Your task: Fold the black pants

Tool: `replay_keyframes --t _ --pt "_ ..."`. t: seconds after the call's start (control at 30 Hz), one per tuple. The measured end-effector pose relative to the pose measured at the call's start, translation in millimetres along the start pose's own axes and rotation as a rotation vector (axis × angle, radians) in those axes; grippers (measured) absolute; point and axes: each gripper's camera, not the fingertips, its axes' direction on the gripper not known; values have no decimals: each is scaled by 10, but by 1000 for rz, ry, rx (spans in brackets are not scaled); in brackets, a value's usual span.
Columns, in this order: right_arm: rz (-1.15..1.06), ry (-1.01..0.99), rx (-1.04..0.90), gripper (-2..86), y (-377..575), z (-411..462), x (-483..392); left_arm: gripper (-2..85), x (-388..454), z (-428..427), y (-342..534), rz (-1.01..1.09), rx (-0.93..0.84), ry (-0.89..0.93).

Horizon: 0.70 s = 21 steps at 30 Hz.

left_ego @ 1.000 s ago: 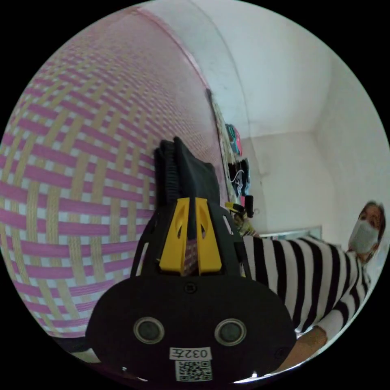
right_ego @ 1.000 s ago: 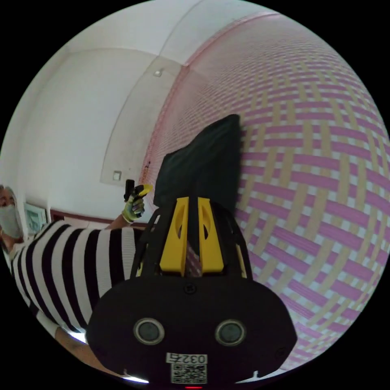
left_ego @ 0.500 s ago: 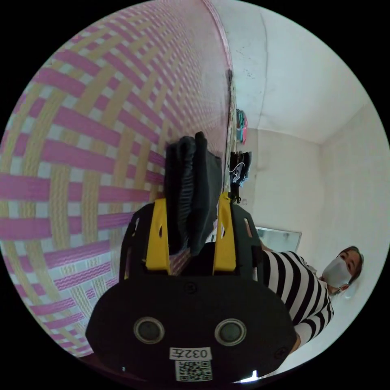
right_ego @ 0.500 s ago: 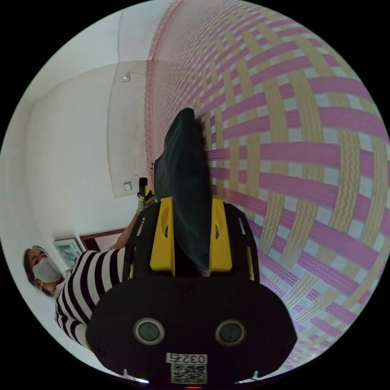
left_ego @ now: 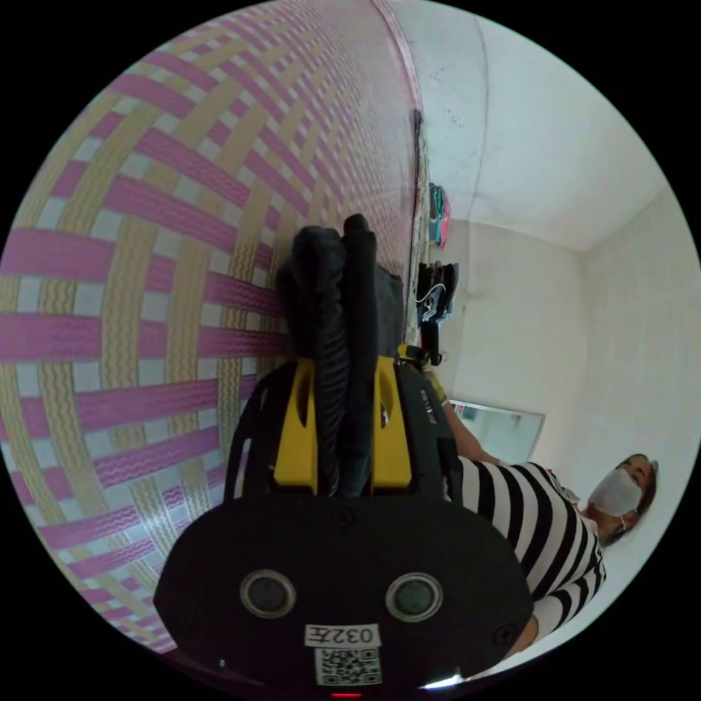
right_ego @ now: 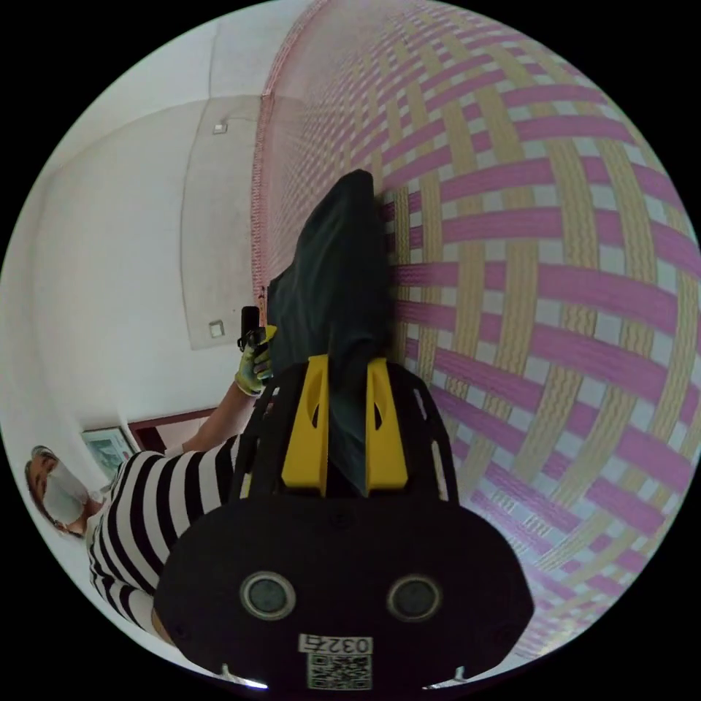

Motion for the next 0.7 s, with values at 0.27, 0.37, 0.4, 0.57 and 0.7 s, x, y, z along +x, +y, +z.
replay_keyframes --t 0.27,0.37,0.4,0.57,0.7 --pt "4 4 306 62 990 426 55 60 351 254 323 45 -79 -20" --pt "46 54 380 61 1445 657 130 60 492 487 319 115 -190 -66" --pt "58 70 396 61 1539 704 146 60 525 546 310 138 -217 -71" --pt "154 111 586 59 2430 1119 344 58 714 1142 248 247 -448 -51" --pt "197 112 678 58 2971 1342 579 56 847 1527 323 293 -524 -31"
